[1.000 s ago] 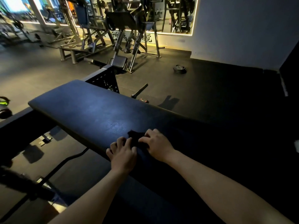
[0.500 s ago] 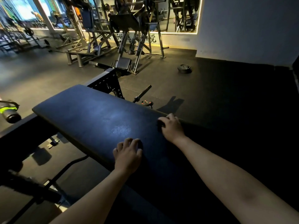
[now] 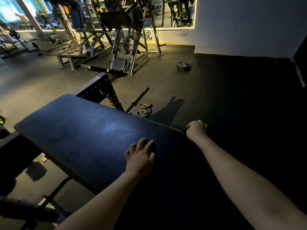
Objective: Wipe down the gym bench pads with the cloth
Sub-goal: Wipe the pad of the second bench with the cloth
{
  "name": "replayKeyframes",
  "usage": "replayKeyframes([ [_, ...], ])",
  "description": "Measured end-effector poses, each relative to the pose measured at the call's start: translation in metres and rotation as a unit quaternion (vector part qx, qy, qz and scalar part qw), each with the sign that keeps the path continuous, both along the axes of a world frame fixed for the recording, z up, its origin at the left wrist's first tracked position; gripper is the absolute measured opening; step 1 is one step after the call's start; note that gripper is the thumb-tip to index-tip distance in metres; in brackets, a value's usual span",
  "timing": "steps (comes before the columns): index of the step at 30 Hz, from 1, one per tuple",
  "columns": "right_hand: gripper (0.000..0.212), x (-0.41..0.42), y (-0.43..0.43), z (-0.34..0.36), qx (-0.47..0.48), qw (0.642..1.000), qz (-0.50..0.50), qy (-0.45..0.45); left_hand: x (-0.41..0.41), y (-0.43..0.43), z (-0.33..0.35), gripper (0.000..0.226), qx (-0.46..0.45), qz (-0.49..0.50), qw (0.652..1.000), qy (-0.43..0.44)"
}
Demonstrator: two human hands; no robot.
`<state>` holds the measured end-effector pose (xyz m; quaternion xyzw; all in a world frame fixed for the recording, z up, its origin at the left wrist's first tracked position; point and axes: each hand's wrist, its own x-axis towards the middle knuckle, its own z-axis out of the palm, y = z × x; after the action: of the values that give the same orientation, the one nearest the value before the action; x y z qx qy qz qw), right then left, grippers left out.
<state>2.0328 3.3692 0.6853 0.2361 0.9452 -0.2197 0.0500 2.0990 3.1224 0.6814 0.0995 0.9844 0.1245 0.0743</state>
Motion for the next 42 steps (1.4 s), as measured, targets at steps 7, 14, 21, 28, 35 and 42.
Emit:
replayKeyframes([
  [7,0.042,-0.044,-0.092,0.004,-0.111,0.978,0.146,0.101,-0.020,0.028,-0.005,0.056,0.008,0.029,0.999,-0.040],
  [14,0.032,-0.039,-0.072,0.003,-0.065,0.990,0.106,0.059,-0.020,0.028,-0.006,0.057,0.007,0.024,0.999,-0.039],
  [21,0.034,-0.007,0.017,0.012,0.005,0.993,-0.046,-0.107,-0.018,0.027,-0.005,0.059,0.017,0.020,0.999,-0.046],
  [28,0.034,-0.007,-0.029,0.013,-0.083,0.993,0.071,0.040,-0.028,0.063,0.003,0.055,-0.009,0.009,0.999,-0.034],
  [35,0.024,0.012,-0.010,0.009,-0.033,0.998,0.043,0.038,-0.024,0.086,-0.007,0.053,0.060,-0.019,0.996,-0.057],
  [42,0.031,0.026,0.048,0.013,-0.021,0.995,-0.062,-0.070,-0.025,0.081,-0.014,0.050,0.060,-0.027,0.997,-0.037],
])
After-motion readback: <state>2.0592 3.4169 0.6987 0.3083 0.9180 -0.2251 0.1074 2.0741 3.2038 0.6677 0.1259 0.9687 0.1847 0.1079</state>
